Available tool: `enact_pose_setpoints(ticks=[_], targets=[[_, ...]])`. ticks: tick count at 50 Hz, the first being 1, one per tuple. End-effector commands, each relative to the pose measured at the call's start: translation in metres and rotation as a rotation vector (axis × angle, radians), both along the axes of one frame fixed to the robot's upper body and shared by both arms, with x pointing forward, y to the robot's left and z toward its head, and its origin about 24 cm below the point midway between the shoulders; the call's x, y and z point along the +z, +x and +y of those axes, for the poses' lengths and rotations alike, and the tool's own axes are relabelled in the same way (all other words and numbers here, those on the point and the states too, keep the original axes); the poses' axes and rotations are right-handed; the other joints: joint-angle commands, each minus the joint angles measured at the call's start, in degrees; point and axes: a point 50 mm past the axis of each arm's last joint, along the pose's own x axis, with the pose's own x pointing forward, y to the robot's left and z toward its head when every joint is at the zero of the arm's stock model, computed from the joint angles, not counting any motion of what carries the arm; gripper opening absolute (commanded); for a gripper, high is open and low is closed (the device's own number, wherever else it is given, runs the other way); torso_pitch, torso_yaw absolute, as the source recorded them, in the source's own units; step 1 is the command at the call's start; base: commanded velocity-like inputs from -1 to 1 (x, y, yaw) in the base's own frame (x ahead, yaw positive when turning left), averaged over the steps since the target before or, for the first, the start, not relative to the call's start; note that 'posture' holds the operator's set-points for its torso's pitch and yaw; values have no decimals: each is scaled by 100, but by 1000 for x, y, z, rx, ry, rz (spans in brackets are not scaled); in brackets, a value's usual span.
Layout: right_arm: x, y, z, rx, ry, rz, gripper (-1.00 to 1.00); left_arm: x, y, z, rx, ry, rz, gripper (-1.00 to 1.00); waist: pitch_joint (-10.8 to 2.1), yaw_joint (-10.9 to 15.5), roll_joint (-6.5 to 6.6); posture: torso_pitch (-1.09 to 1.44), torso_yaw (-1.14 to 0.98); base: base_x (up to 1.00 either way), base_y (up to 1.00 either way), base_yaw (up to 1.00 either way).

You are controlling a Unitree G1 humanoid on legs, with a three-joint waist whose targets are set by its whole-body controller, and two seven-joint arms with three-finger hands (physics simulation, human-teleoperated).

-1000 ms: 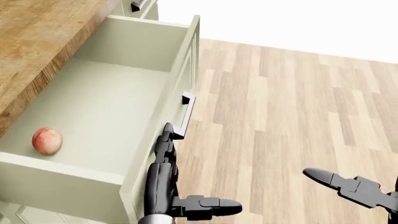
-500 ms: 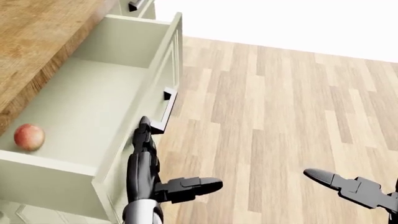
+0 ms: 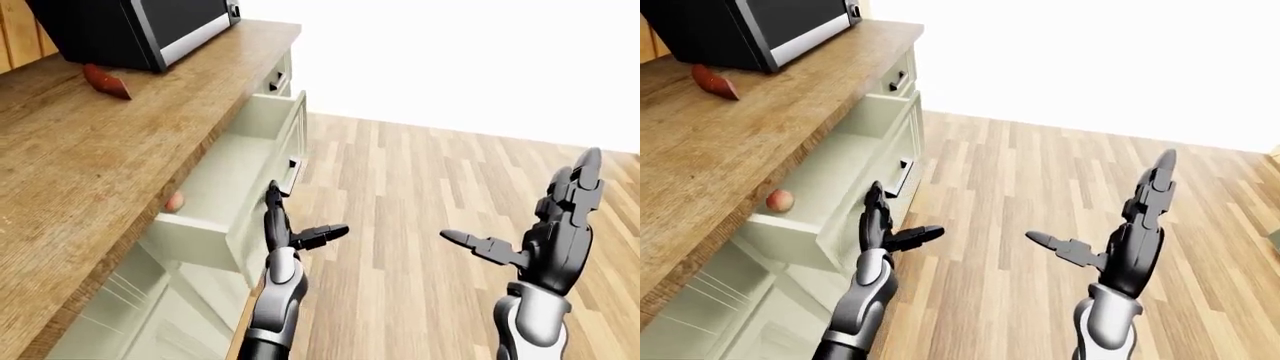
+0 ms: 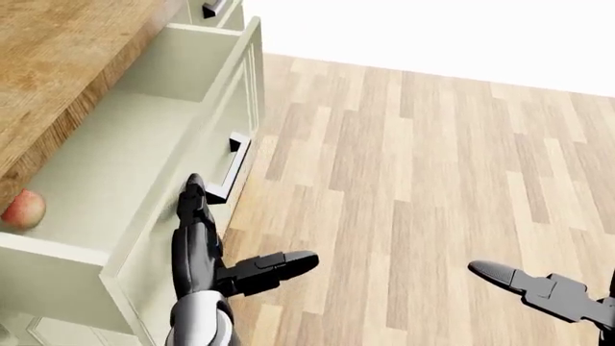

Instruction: Close the right drawer.

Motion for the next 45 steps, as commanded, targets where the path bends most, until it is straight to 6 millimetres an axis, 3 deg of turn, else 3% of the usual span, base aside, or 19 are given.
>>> enact_pose_setpoints(ticks=[1, 45], targets=[[14, -2, 2, 7, -29, -76, 100, 26, 11, 13, 81, -17, -117, 100, -107, 29, -25, 0, 0, 0, 0, 0], [14, -1, 3, 12, -27, -74, 100, 31, 36, 56, 272, -17, -105, 100, -123, 20, 31, 0, 0, 0, 0, 0]])
